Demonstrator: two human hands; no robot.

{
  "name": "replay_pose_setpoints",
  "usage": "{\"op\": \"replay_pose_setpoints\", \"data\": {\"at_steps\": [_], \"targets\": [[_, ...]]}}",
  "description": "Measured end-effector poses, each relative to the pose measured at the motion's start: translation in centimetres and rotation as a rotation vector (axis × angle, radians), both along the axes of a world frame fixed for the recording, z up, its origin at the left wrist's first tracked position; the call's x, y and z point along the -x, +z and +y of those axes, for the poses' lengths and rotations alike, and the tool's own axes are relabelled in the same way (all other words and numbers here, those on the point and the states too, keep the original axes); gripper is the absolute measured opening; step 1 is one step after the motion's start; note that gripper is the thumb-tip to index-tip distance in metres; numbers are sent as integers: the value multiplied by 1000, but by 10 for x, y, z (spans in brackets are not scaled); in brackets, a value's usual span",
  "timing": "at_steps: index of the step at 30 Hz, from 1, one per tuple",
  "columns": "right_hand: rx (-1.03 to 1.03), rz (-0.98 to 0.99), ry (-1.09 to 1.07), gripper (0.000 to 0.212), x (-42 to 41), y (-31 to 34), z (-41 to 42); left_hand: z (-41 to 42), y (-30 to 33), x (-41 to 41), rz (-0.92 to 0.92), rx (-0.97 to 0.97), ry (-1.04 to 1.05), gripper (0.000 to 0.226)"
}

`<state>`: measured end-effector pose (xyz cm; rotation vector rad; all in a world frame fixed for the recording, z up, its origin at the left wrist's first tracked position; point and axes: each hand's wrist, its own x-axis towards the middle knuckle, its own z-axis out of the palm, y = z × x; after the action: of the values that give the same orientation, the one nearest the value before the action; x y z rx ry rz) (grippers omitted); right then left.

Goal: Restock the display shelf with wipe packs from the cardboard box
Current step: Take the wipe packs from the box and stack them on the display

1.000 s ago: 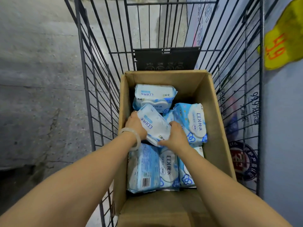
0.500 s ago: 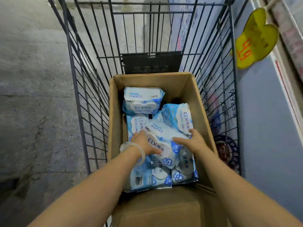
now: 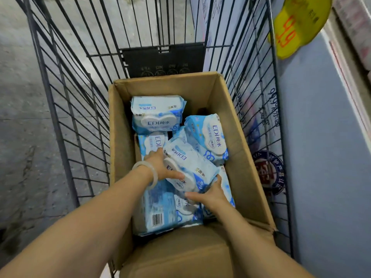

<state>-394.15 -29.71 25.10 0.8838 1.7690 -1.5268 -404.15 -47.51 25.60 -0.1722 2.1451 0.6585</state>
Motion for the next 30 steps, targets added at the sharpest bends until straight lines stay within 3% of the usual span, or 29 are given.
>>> {"op": "replay_pose_setpoints", "data": {"at_steps": [3, 5, 8, 10, 13, 16, 18, 20, 23, 26, 30], "targets": [[3, 69, -139, 106, 6, 4, 0, 3, 14, -2, 54, 40, -6, 107], [111, 80, -186, 104, 9, 16, 4, 3, 24, -2, 50, -30, 47, 105], [185, 87, -153, 67, 16, 51, 15, 3, 43, -3, 15, -105, 105, 102], [189, 105, -112, 54, 23, 76, 22, 3, 59, -4, 62, -159, 156, 97], [179, 194, -68, 60, 35, 114, 27, 4, 90, -2, 156, -276, 223, 108], [141, 331, -52, 91, 43, 154, 24, 1, 128, 3, 236, -369, 171, 95], [124, 409, -26, 103, 44, 177, 24, -2, 146, 5, 307, -386, 136, 106], [112, 476, 14, 97, 38, 205, 27, -2, 175, 1, 384, -415, 117, 112], [75, 575, 22, 73, 17, 246, 31, 8, 239, -26, 460, -441, 79, 77], [54, 665, 26, 83, -13, 285, 37, 17, 279, -55, 554, -491, 53, 76], [48, 761, 42, 46, -78, 333, 61, 41, 328, -109, 661, -553, -20, 56]]}}
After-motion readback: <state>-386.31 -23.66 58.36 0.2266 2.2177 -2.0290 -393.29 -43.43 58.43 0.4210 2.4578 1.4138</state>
